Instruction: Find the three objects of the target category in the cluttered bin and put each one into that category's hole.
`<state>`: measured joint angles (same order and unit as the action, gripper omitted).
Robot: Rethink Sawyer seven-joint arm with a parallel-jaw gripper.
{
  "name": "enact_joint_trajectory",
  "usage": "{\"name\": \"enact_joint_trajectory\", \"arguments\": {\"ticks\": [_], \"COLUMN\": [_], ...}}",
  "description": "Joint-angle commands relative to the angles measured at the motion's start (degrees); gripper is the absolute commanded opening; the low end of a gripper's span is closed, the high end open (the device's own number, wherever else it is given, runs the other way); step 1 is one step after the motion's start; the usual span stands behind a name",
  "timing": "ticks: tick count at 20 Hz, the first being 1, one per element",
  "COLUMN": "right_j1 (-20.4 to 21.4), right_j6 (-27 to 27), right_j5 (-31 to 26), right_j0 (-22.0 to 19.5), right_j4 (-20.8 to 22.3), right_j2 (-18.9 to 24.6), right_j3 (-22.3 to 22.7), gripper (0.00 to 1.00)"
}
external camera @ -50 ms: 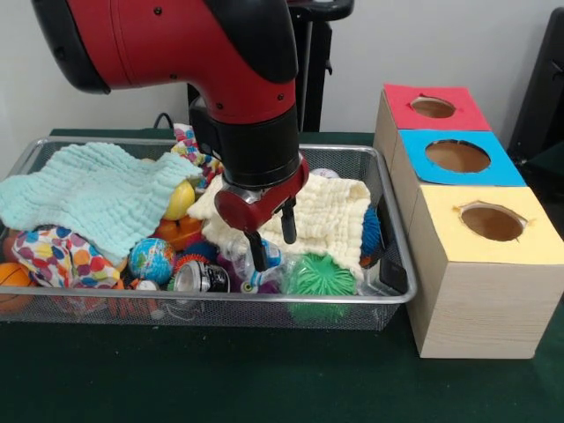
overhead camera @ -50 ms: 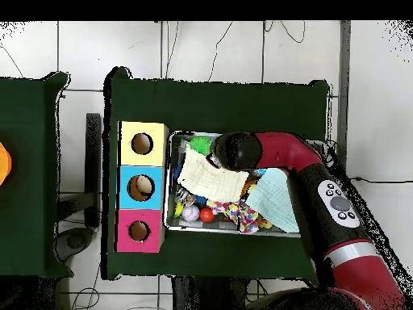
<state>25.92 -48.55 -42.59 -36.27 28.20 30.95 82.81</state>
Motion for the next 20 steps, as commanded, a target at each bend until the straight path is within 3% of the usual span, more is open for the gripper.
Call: {"name": "enact_joint_trajectory", "arguments": {"ticks": [1,15,20], "right_j1": [-3.4,-4.6,-4.6], "right_j6": [-2.3,-1.8,-3.4], "right_j5": [2.9,4.4,6.7], "right_j0": [0.6,0.6,0.8], "right_j4": [1.8,3.5,4.5], "right_j2": [-0.2,-0.9,-1.9], "right_j3": [-1.9,-3.3,-1.9], "gripper": [1.0,1.0,1.0]}}
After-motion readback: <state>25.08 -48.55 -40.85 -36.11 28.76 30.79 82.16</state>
